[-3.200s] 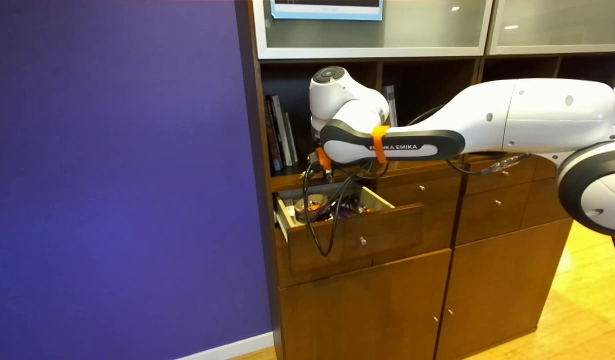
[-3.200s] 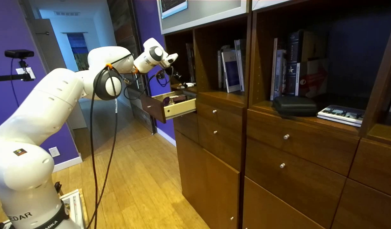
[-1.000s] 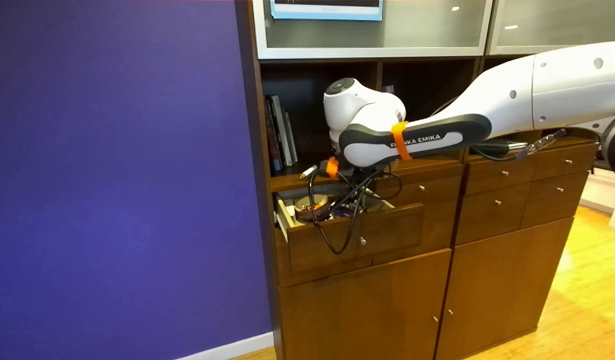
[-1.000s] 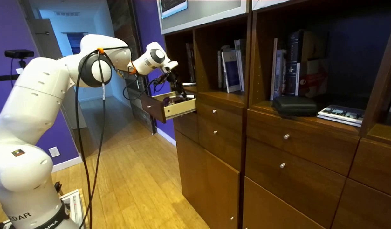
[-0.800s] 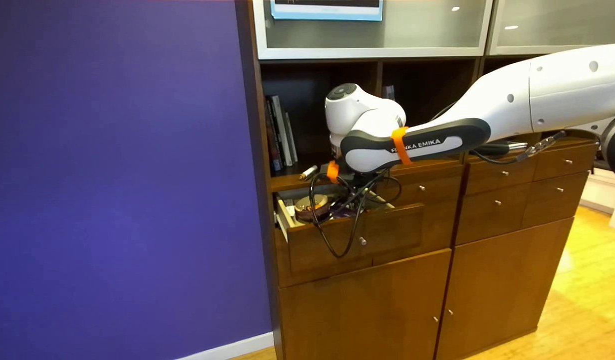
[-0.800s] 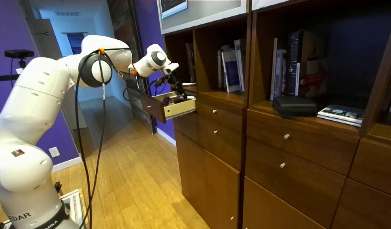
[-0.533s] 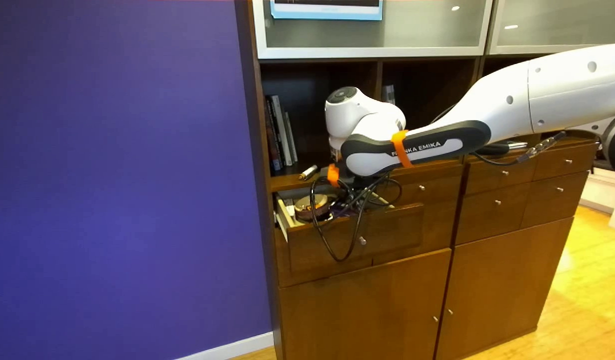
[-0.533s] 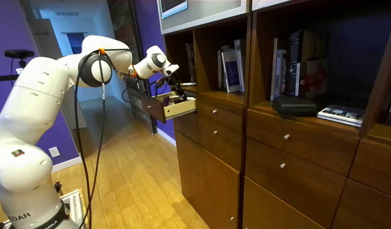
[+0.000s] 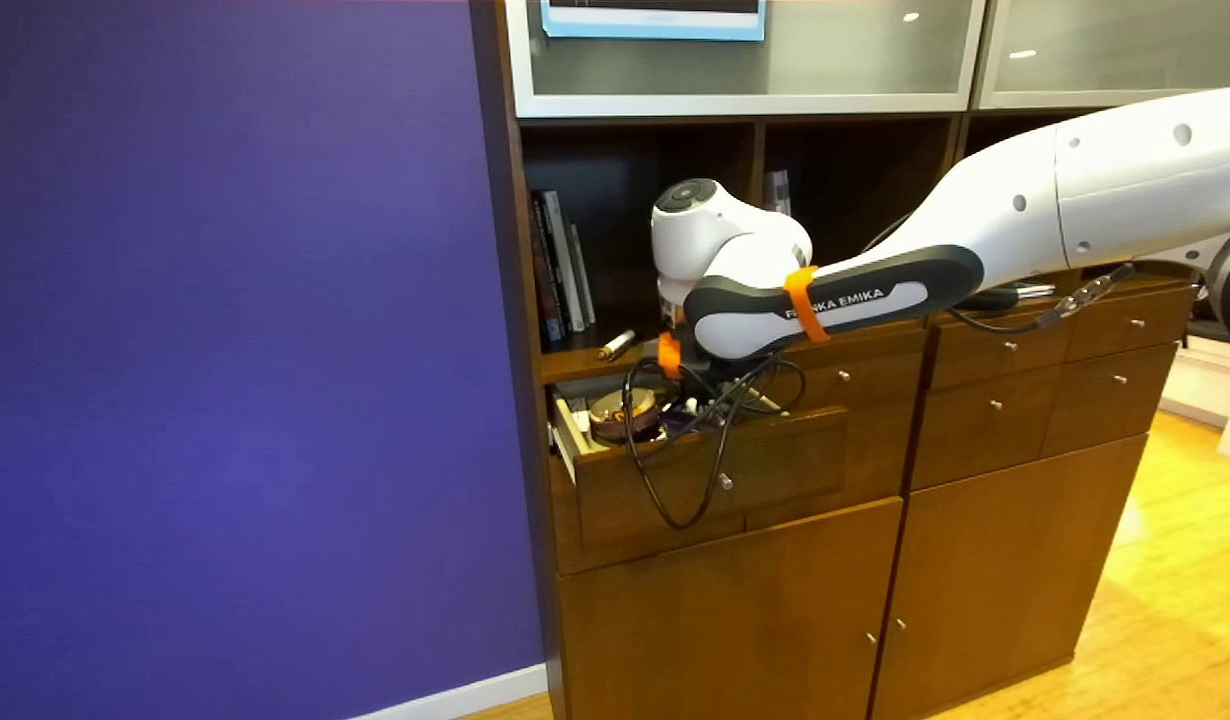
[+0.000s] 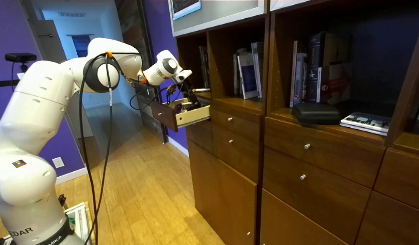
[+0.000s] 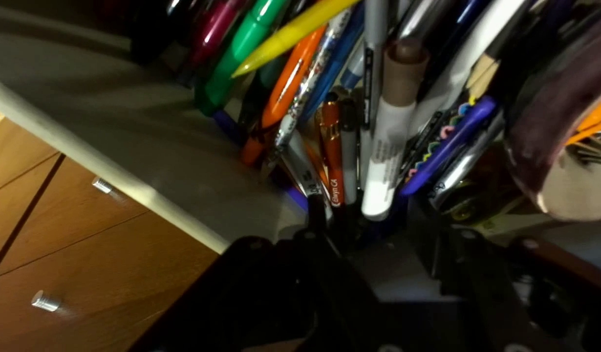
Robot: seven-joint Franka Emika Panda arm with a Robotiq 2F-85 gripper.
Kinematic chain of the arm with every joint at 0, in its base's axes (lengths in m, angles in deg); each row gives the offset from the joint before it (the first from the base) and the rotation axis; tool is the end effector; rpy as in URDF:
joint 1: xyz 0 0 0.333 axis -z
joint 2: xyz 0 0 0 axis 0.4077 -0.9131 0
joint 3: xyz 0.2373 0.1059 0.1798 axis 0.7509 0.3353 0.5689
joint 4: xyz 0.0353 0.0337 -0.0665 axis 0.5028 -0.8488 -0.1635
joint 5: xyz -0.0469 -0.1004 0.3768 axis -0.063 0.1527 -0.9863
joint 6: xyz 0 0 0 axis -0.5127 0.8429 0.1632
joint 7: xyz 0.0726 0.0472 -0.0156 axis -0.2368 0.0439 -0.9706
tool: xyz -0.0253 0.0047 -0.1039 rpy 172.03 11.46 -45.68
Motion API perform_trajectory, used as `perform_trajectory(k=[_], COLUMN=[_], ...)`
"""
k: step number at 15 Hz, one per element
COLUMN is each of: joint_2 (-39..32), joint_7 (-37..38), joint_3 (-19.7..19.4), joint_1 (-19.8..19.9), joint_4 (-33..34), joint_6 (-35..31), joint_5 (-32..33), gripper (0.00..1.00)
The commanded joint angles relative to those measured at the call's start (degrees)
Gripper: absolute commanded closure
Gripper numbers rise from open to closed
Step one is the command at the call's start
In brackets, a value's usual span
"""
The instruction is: Pick up the white object to the right and put it in the open drawer
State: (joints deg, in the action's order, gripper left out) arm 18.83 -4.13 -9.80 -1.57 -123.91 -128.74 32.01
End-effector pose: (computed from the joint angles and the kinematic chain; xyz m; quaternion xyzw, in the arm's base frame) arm 0.6896 0.3162 0.4456 0.9198 -0.2876 0.2562 0.0754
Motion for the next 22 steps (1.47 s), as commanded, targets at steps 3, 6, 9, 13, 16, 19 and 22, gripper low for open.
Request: perform_trajectory(k=[3,6,9,13,16,19,22], joint_2=[4.98,7.01,8.85,10.89,12.15,13.04,13.94], joint_7=[-6.92,-12.72,-15.78,-16.99,-17.6,-18.17,-18.1], joint_3=[3.07,5.35,6.7,7.25,7.78,8.45,9.22], joint_1=[0.91,1.04,0.73,0.39,0.27,0.14,0.21], joint_4=[-3.77,-3.5,-2.58,-0.97,-0.18,0.31,0.21], joint_6=[-0.16,2.56,6.75,10.42,11.92,13.13,14.05], joint_5=[-2.8,-5.88,-8.69,-8.74,-9.32,-9.87,-10.83], gripper=[0.07,0.0,0.0,0.0,0.0,0.0,0.0])
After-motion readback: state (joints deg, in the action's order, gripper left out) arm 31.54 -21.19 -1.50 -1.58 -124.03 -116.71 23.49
